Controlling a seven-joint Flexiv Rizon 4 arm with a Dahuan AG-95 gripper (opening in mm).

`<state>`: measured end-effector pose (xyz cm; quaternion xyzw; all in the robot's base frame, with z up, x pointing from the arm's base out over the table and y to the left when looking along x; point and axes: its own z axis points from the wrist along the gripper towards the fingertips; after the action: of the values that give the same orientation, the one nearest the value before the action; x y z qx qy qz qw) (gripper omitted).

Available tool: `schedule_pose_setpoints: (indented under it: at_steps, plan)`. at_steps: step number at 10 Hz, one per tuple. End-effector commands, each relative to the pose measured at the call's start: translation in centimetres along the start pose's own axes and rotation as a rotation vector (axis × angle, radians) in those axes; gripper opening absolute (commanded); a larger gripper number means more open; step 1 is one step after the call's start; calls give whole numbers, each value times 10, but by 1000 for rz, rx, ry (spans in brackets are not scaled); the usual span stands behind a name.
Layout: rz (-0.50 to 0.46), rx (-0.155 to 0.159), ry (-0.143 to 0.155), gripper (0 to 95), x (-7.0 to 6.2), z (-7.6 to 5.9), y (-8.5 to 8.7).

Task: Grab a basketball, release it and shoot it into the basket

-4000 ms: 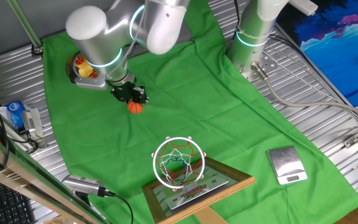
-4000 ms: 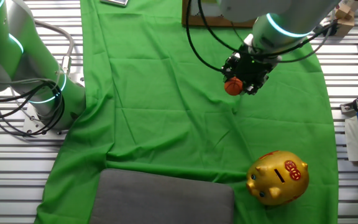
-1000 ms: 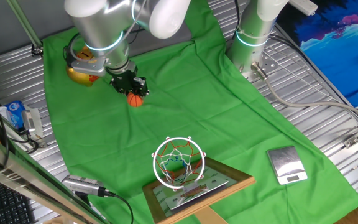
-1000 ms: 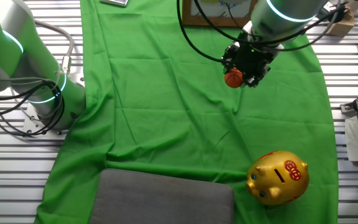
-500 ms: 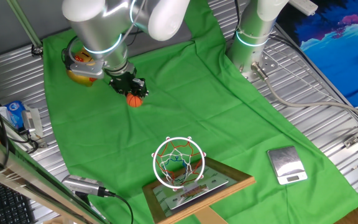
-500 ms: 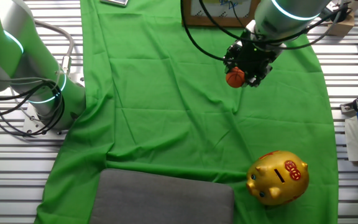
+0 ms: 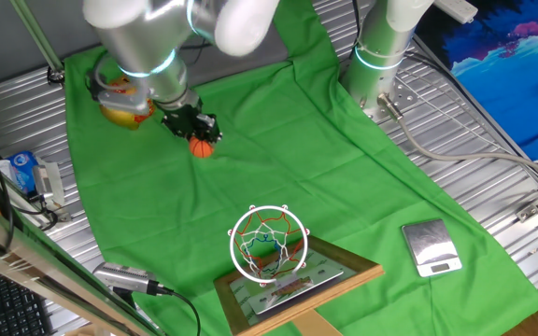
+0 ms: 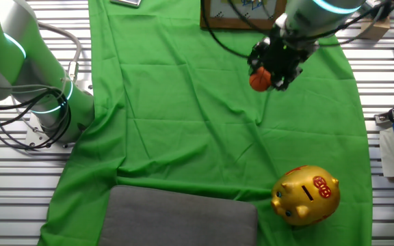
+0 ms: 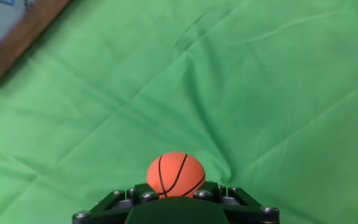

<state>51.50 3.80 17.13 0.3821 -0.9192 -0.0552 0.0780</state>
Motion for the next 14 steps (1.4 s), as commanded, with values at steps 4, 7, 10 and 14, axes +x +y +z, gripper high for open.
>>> schedule_pose_setpoints:
  at_steps: [4, 7, 10, 14]
  plan:
    - [33, -14, 17, 0, -13, -47, 19]
    - [51, -13, 18, 0, -27, -53, 30]
    - [40, -9, 28, 0, -29, -53, 35]
    - [15, 2, 50, 0, -28, -53, 35]
